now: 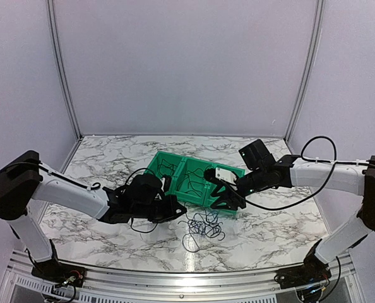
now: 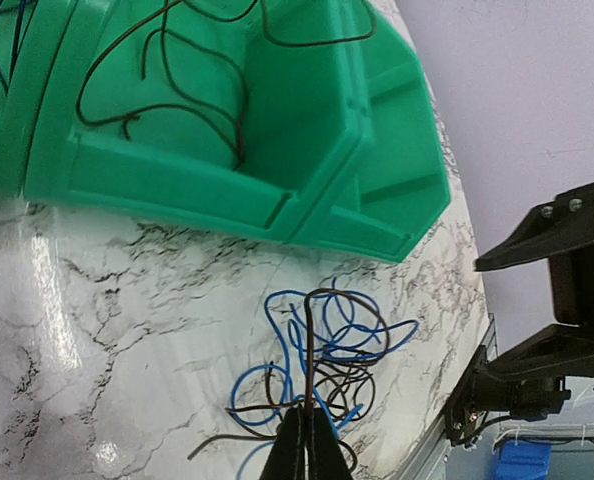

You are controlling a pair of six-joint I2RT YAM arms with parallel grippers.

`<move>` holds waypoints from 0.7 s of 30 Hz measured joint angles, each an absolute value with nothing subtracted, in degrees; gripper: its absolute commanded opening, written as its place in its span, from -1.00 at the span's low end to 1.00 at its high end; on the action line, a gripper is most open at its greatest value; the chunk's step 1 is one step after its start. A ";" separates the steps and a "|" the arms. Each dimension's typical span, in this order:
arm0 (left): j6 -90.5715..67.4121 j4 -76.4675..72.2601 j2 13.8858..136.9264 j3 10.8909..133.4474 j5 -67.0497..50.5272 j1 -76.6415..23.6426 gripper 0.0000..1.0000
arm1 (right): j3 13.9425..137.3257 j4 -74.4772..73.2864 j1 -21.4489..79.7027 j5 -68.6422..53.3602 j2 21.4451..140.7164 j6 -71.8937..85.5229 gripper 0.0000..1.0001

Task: Untangle the cables

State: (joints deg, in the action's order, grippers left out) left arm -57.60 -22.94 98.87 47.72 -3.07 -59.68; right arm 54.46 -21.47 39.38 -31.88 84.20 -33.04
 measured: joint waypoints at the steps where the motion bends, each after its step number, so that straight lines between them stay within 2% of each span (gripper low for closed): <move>1: -56.84 -22.94 98.04 47.72 -2.92 -59.68 -1.00 | 54.46 -21.45 39.38 -32.27 84.20 -33.01 -0.03; 17: -40.99 -22.59 92.86 48.90 -3.01 -62.59 -1.00 | 59.02 -20.62 39.38 -36.18 89.54 -26.52 0.11; 20: -39.22 -22.61 92.49 50.15 -3.01 -63.66 -1.00 | 59.13 -20.62 39.38 -37.56 91.24 -25.67 0.09; 21: -38.61 -22.59 92.49 50.65 -3.01 -64.03 -1.00 | 59.13 -20.64 39.38 -38.04 91.83 -25.52 0.03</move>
State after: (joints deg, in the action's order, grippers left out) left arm -38.61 -22.59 92.49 50.65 -3.01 -64.03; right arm 59.13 -20.64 39.38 -38.04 91.83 -25.52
